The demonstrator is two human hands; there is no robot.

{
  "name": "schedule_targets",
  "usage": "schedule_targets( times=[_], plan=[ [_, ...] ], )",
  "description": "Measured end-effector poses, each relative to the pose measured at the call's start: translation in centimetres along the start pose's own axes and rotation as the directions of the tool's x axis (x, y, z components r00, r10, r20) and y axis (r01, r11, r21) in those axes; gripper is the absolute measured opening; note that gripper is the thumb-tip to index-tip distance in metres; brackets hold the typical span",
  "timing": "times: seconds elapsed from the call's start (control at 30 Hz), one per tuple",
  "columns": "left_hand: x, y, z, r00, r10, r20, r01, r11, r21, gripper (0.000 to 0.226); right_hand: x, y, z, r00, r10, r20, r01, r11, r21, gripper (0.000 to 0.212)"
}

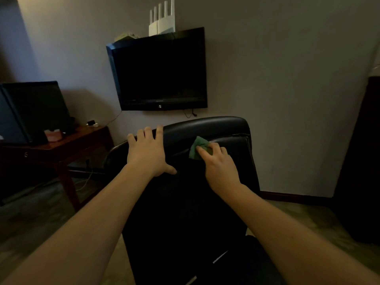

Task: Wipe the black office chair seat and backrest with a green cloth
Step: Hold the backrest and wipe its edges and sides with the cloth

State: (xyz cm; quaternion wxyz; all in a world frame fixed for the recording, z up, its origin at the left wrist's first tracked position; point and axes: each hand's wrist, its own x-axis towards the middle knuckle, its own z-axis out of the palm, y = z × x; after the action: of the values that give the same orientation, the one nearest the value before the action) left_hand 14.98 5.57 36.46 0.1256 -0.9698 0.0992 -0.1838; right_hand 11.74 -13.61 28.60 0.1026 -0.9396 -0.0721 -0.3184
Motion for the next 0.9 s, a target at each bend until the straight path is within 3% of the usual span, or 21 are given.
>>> schedule_targets(
  times=[0.17,0.5,0.77,0.9],
  plan=[
    [2.6,2.4,0.4,1.000,0.002,0.007,-0.001,1.000,-0.031,0.137,0.4,2.7,-1.0,0.996,0.046,0.070,-0.037,0.992,-0.121,0.059],
    [6.1,7.0,-0.1,0.998,0.033,0.052,-0.028,0.996,-0.086,0.137,-0.5,9.1,-1.8,0.992,0.079,0.102,-0.061,0.984,-0.166,0.060],
    [9.6,11.3,-0.7,0.986,0.158,0.047,-0.149,0.977,-0.155,0.137,-0.9,14.3,-5.0,0.980,0.041,0.197,-0.001,0.980,-0.199,0.059],
    [11.2,14.1,-1.4,0.969,0.243,0.051,-0.228,0.953,-0.200,0.137,-1.5,16.1,-6.8,0.982,0.095,0.163,-0.047,0.961,-0.274,0.057]
  ],
)
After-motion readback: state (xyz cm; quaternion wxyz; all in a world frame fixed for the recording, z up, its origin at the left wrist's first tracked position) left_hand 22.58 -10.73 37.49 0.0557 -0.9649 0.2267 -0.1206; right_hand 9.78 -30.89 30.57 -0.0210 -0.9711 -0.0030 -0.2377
